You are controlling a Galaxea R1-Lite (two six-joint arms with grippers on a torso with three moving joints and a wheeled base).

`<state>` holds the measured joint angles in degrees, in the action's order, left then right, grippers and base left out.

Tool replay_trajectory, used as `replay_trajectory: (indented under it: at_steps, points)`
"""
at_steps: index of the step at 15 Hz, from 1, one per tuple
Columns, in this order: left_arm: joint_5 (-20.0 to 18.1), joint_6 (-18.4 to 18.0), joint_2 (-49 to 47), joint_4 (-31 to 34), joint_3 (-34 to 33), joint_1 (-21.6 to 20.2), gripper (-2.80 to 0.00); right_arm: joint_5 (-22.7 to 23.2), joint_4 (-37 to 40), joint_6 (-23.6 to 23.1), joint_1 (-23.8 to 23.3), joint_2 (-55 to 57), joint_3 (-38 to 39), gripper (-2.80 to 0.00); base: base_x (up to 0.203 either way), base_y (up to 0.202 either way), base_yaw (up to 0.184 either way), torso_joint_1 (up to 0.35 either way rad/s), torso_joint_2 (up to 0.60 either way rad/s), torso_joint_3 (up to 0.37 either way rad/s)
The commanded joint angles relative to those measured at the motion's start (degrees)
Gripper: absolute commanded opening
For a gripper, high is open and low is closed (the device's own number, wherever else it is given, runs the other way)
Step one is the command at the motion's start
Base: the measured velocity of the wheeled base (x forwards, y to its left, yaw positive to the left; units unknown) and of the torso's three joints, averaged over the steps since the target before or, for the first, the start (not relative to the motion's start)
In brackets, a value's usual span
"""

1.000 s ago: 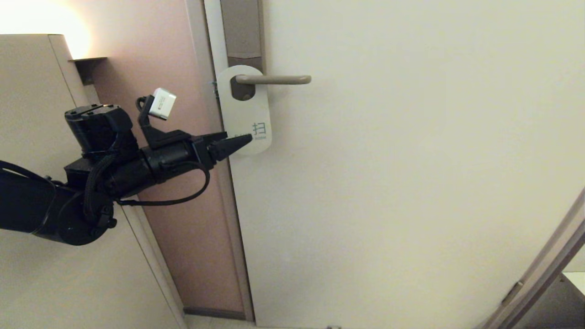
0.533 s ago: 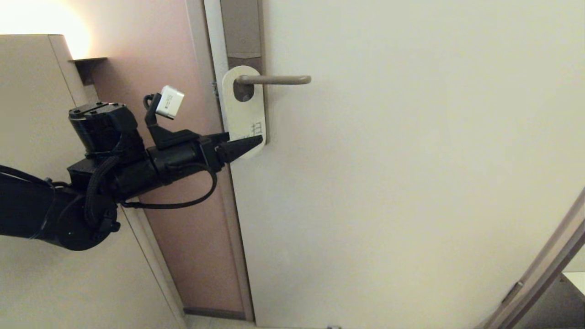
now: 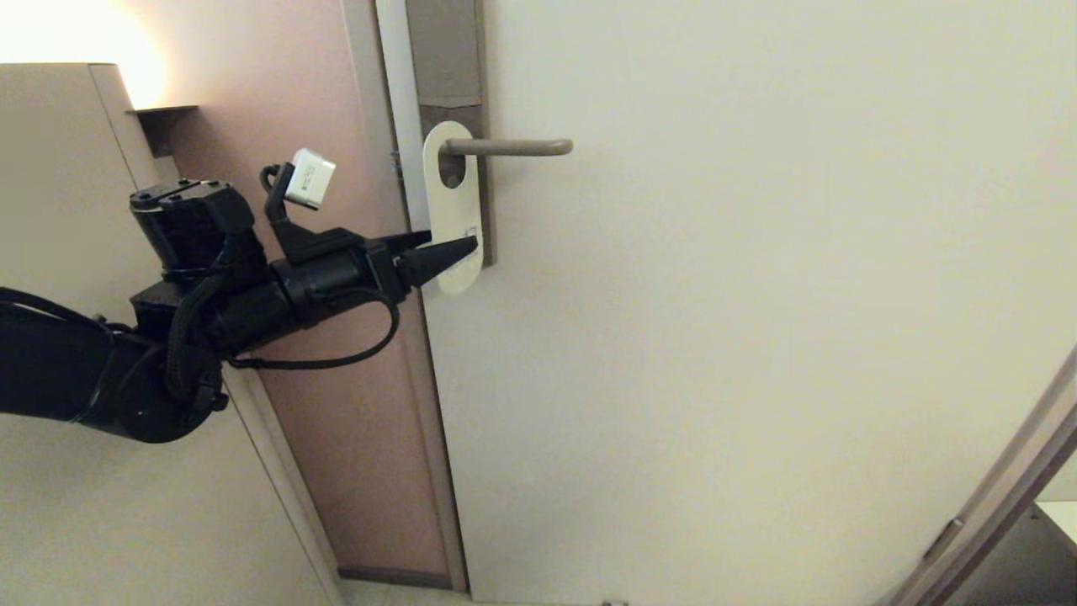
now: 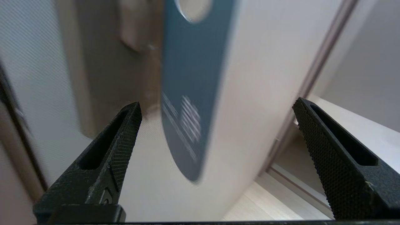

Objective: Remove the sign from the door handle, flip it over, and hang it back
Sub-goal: Take down the sign

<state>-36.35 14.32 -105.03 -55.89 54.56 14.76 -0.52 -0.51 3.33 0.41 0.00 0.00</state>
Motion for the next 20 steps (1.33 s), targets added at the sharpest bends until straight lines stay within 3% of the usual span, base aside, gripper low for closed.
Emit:
replay_trajectory:
  at_steps: [1,7,15,20]
  points:
    - [-0.1,0.0,-2.0,-0.2,2.3,-0.2,0.0,0.0,0.0,0.0,0.0,0.0,0.0,-2.8,0.0,0.0,0.0,0.0,0.0,0.0]
    - [0.4,-0.5,-3.4,0.2,5.0,0.0,0.0,0.0,0.0,0.0,0.0,0.1,0.0,-2.8,0.0,0.0,0.0,0.0,0.0,0.0]
    - [6.7,-3.5,-3.1,2.4,4.9,3.2,0.0,0.1,0.0,0.0,0.0,0.1,0.0,-2.8,0.0,0.0,0.0,0.0,0.0,0.0]
    - [7.5,-4.5,-3.0,2.4,4.9,3.8,0.0,0.0,0.0,0.0,0.0,0.1,0.0,-2.8,0.0,0.0,0.0,0.0,0.0,0.0]
